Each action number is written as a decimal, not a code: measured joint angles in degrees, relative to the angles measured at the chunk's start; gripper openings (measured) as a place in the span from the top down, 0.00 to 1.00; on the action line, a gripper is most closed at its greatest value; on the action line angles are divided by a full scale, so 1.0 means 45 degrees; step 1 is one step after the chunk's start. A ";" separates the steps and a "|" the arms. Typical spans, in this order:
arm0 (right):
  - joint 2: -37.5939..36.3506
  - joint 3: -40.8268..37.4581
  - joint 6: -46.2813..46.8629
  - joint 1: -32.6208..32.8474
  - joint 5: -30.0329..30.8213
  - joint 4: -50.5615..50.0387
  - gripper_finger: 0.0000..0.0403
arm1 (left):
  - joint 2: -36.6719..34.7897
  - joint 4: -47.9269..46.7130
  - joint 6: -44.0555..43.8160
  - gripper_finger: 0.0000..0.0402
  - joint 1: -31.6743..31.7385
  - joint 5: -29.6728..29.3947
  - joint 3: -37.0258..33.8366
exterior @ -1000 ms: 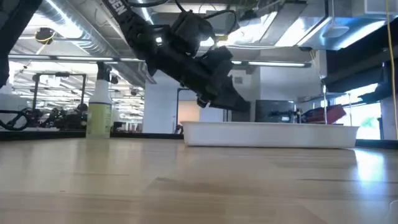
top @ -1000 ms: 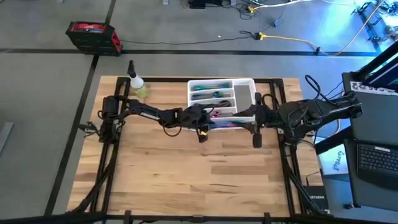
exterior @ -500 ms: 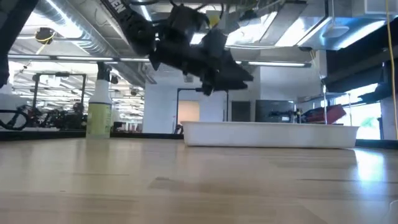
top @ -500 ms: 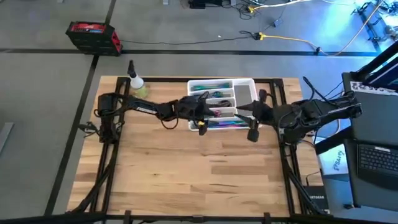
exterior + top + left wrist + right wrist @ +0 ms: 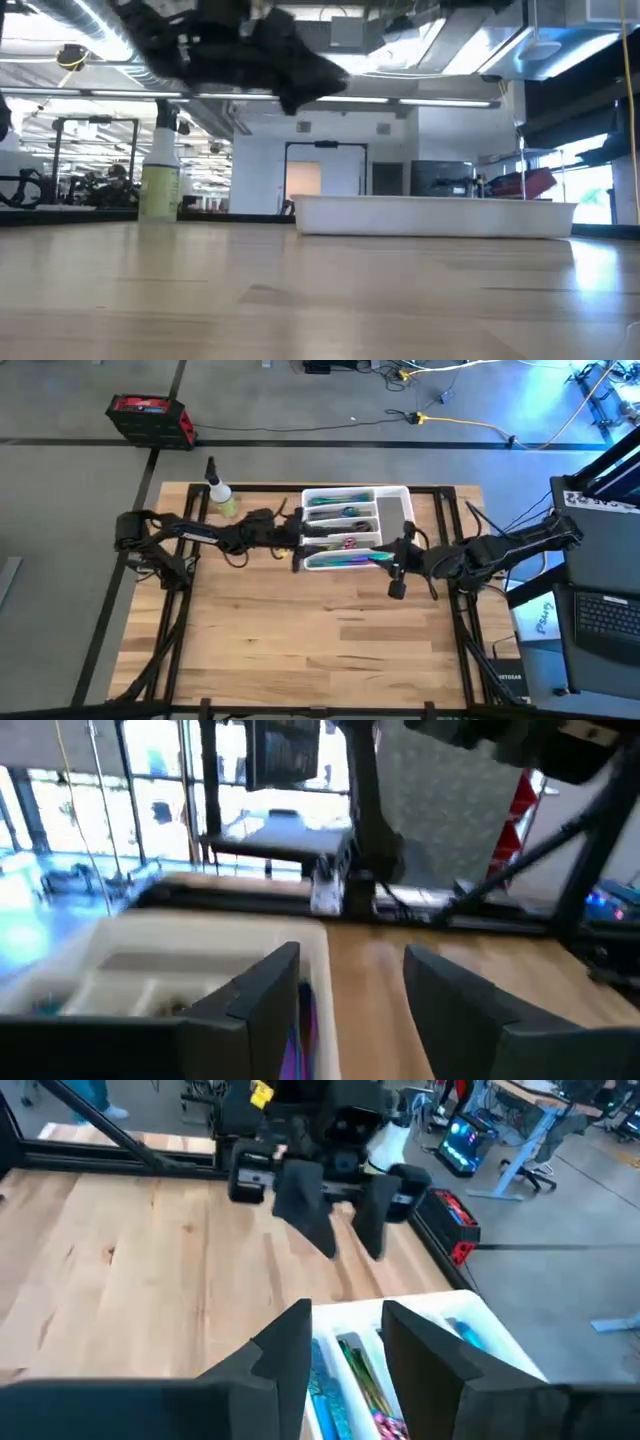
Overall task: Sort silverware
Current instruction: Return to Home Position
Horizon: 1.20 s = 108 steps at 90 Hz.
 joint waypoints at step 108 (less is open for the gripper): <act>-0.8813 -0.9507 0.2807 -0.2997 -0.5002 0.4369 1.00 | -0.9725 0.0225 -0.2320 0.70 0.3480 0.1331 -0.9000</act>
